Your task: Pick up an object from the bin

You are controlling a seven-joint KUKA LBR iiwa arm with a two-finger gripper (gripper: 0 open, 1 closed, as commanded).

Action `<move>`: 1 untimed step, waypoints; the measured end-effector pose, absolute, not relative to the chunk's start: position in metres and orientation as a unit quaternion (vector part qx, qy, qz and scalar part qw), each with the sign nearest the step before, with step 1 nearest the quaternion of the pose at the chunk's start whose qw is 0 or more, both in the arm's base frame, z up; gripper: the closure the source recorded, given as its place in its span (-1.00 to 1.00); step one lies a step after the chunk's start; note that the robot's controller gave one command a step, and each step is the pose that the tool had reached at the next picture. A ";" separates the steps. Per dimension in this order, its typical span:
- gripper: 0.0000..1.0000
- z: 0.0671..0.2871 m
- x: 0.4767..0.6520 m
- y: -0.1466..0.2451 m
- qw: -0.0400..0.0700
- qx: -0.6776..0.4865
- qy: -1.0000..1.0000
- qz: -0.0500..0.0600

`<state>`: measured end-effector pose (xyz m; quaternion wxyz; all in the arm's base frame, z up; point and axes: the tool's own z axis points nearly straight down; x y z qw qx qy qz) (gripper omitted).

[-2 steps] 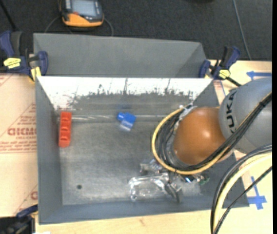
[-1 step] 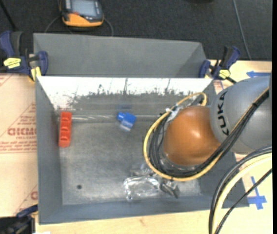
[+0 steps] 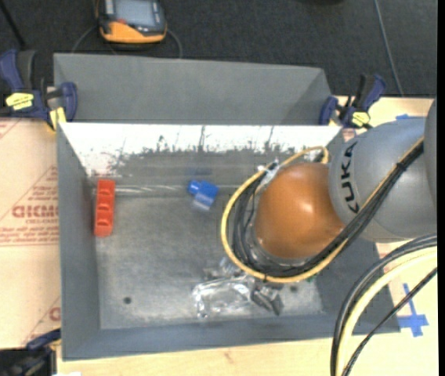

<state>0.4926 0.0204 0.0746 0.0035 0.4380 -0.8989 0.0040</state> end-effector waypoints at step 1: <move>1.00 0.077 0.496 0.021 -0.002 0.436 -0.900 0.005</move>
Offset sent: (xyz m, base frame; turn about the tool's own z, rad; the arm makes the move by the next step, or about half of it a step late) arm 0.0000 0.0000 0.0000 0.0000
